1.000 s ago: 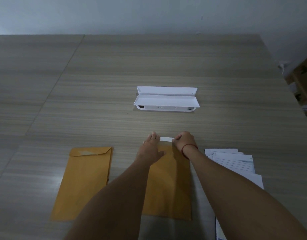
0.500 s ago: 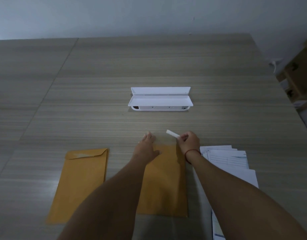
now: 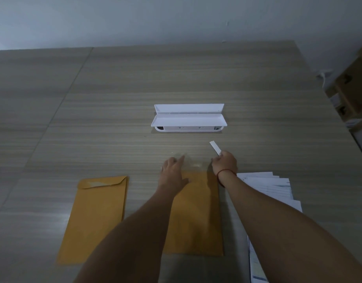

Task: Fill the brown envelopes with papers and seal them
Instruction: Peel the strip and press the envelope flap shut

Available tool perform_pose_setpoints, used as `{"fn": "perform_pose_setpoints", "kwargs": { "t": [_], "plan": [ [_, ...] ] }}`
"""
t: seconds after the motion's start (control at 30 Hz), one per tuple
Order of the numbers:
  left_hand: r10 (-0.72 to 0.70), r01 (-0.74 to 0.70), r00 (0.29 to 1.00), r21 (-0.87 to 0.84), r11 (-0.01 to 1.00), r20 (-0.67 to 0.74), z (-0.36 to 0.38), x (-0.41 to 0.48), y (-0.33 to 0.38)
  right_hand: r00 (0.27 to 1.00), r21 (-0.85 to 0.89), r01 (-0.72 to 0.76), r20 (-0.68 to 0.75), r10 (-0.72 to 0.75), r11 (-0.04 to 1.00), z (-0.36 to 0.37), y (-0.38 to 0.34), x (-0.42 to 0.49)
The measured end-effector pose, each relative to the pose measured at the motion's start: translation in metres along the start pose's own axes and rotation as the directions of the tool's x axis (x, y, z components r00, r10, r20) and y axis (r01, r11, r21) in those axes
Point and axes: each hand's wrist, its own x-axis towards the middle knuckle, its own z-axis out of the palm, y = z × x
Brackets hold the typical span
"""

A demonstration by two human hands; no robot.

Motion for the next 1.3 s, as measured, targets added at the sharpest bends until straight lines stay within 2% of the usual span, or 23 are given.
{"fn": "perform_pose_setpoints", "kwargs": {
  "t": [0.13, 0.3, 0.53, 0.67, 0.8, 0.93, 1.1, 1.3],
  "plan": [
    [0.002, 0.01, 0.996, 0.138, 0.99, -0.085, -0.002, -0.006, 0.009, 0.991, -0.049, 0.109, 0.083, -0.104, 0.993, 0.0, -0.002, -0.014],
    [0.092, -0.058, 0.985, 0.228, 0.972, -0.143, -0.002, -0.018, 0.011, 0.971, -0.025, 0.143, 0.197, -0.136, 0.989, -0.006, -0.002, -0.033],
    [0.142, -0.128, 0.988, 0.189, 0.974, -0.065, 0.009, -0.054, 0.018, 0.928, -0.146, 0.298, 0.274, -0.251, 0.943, -0.01, 0.018, -0.06],
    [0.107, -0.107, 0.994, 0.185, 0.977, 0.013, 0.018, -0.068, 0.02, 0.86, -0.264, 0.44, 0.4, -0.318, 0.858, -0.008, 0.038, -0.072],
    [0.054, -0.069, 0.993, 0.149, 0.986, 0.102, 0.029, -0.075, 0.018, 0.781, -0.402, 0.56, 0.549, -0.299, 0.725, 0.001, 0.052, -0.081],
    [-0.019, -0.025, 0.986, 0.257, 0.966, 0.167, 0.028, -0.075, 0.02, 0.813, -0.489, 0.539, 0.515, -0.272, 0.686, 0.011, 0.059, -0.092],
    [-0.134, 0.072, 0.977, 0.332, 0.94, 0.167, 0.018, -0.075, 0.01, 0.871, -0.602, 0.449, 0.46, -0.172, 0.66, 0.009, 0.053, -0.095],
    [-0.151, 0.082, 0.97, 0.33, 0.941, 0.191, 0.014, -0.08, -0.001, 0.905, -0.688, 0.391, 0.406, -0.122, 0.612, -0.008, 0.058, -0.094]
  ]
}}
